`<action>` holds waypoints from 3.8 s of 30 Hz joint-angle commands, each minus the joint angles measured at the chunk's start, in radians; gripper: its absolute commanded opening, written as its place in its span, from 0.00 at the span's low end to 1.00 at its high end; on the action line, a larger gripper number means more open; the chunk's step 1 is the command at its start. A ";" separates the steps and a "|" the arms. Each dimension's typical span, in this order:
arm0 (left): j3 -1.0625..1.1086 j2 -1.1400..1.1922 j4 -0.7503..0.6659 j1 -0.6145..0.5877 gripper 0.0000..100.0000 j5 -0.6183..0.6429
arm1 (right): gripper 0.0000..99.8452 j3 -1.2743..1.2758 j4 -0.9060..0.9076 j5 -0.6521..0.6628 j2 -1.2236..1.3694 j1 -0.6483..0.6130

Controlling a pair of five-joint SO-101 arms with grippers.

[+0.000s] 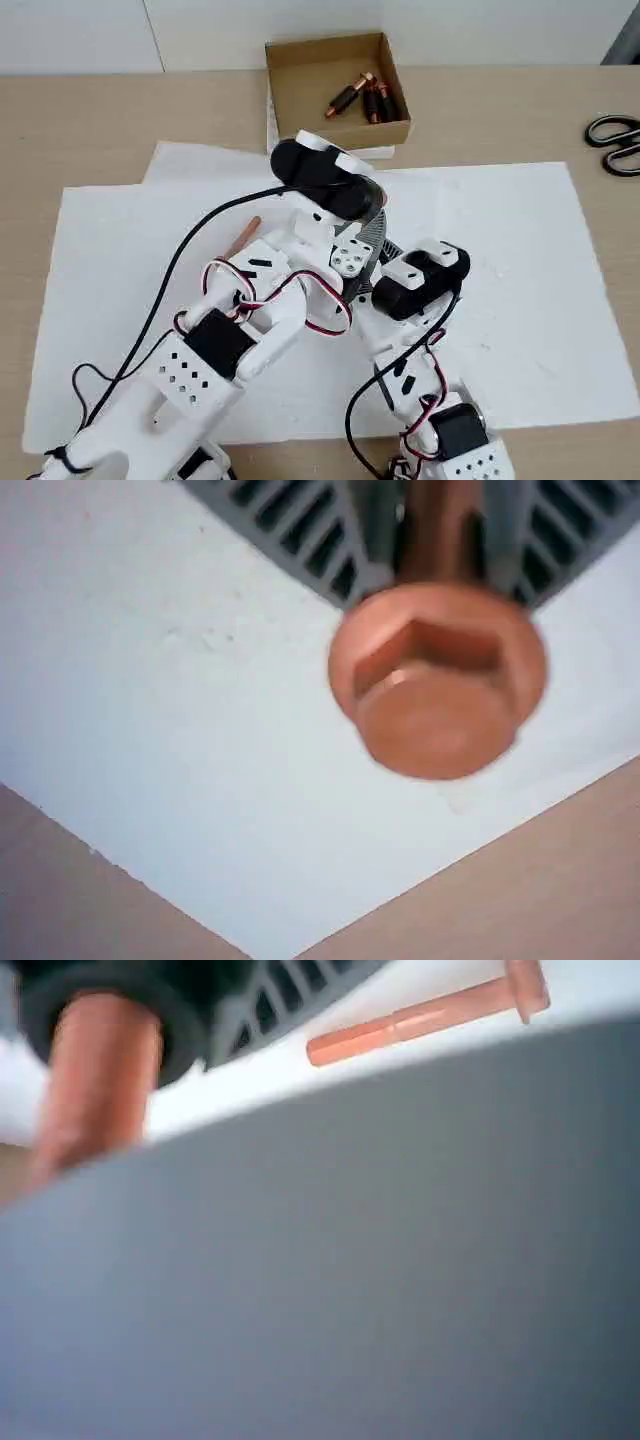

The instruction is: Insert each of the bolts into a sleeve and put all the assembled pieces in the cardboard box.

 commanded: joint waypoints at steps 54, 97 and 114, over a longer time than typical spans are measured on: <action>-0.151 -0.040 0.296 -0.026 0.15 -0.129 | 0.00 -0.020 -0.028 -0.011 -0.018 -0.004; -0.367 -0.115 0.872 -1.295 0.15 -0.269 | 0.00 -0.494 0.019 0.051 0.275 0.177; -0.367 -0.118 0.951 -1.297 0.15 -0.210 | 0.00 -2.099 -0.110 0.051 2.109 0.197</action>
